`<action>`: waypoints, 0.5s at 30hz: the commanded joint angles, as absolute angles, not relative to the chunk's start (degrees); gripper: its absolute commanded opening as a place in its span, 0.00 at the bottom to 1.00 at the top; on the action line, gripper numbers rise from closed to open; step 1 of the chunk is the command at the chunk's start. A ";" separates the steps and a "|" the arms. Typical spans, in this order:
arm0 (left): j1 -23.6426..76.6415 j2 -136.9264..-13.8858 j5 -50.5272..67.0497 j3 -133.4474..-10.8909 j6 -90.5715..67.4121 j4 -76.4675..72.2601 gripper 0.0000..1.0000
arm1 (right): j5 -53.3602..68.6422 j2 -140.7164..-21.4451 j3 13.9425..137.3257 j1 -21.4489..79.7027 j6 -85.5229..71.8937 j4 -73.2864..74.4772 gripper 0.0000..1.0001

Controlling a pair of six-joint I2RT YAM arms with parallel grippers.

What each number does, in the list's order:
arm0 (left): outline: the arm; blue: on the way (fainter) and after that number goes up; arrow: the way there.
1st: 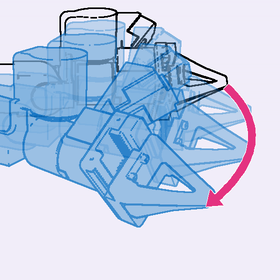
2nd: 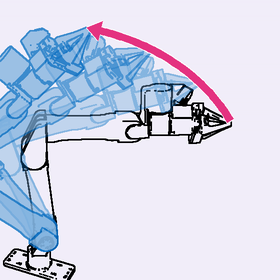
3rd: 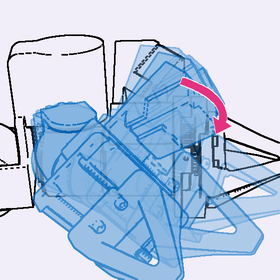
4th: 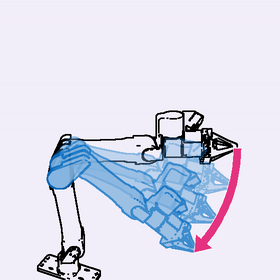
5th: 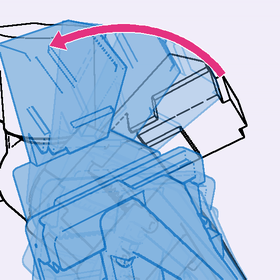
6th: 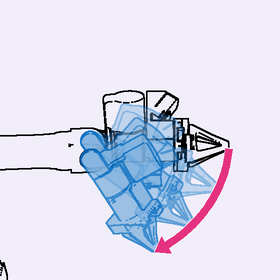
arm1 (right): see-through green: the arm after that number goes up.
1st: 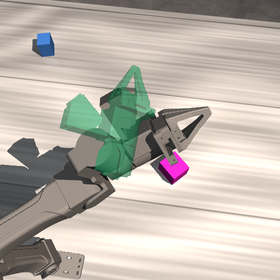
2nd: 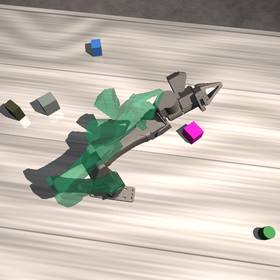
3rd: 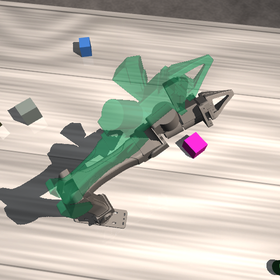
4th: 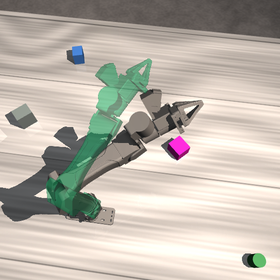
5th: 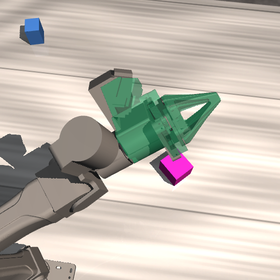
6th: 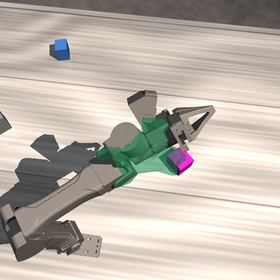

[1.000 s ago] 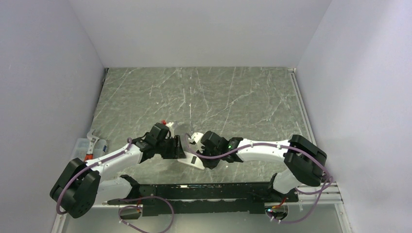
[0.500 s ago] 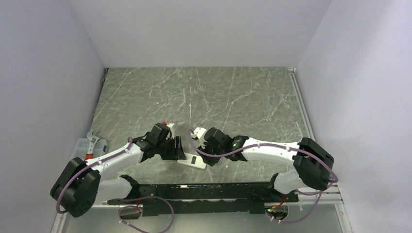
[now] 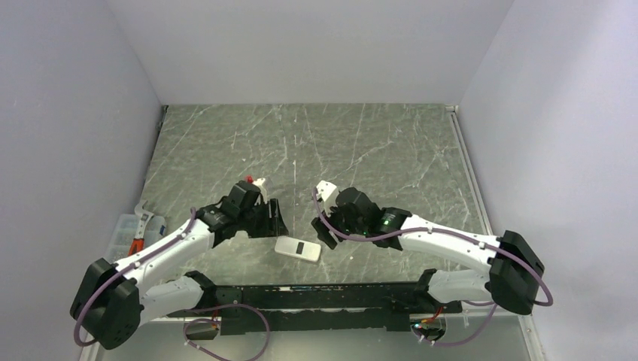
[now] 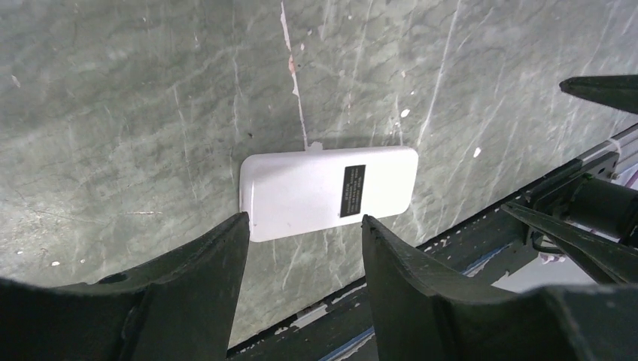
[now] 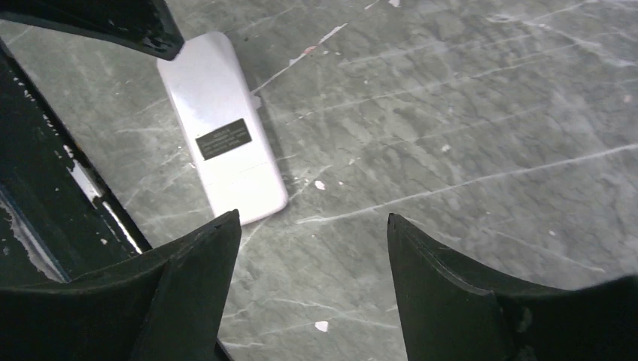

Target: Load the batteries into the remote control

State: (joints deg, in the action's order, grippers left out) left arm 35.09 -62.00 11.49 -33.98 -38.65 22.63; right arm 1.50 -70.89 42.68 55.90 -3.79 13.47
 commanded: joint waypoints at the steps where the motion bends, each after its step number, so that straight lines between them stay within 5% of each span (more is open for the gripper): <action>1: 35.33 -59.59 8.97 -38.06 -40.36 25.92 0.62 | -1.56 -66.32 40.80 54.67 -2.21 10.78 0.78; 4: 35.33 -58.63 8.24 -39.65 -40.96 27.37 0.63 | -2.72 -62.97 39.12 53.87 -2.27 9.76 0.99; 15: 35.33 -56.37 3.15 -46.87 -39.91 34.55 0.79 | -9.26 -52.23 35.87 51.99 -2.20 9.14 1.00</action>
